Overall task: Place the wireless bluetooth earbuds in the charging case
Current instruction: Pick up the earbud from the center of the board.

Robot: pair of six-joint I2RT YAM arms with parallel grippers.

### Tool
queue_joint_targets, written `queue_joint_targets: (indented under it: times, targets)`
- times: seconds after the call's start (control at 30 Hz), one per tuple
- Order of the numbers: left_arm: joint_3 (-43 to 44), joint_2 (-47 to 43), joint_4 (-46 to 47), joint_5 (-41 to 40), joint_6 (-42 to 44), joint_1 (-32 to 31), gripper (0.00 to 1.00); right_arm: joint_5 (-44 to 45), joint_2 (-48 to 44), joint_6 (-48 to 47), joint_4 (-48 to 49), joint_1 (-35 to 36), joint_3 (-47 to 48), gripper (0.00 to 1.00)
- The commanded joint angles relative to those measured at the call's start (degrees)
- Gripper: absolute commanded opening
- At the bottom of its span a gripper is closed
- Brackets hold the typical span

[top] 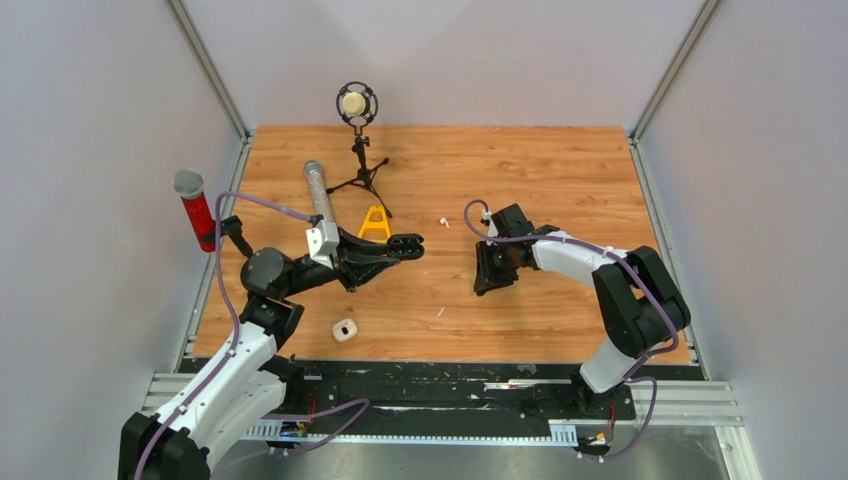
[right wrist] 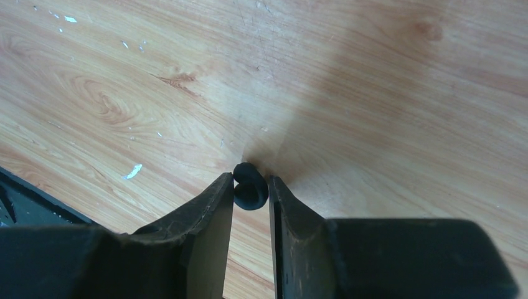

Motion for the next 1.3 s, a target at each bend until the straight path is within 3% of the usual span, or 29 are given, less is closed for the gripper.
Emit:
queue_joint_targets:
  times: [0.0,0.2,0.83,1.27]
  targets:
    - [1.66,-0.52,1.3,0.25,1.67,0.29,0.0,0.41,-0.79,-1.15,-1.63,-0.28,0.12,0.29]
    - [1.66,-0.68,1.13,0.29,1.96,0.29,0.0,-1.98,-0.59,-0.91,-1.29,-0.39,0.91,0.27]
    - [1.66,-0.77,0.6,0.59,2.82,0.29,0.0,-4.91,-1.24,0.09,-0.65,-1.98,2.31,0.32]
    - [1.8,-0.66,0.17,0.6,3.28,0.29,0.0,-7.34,-0.56,0.27,-0.62,-2.39,2.43,0.22]
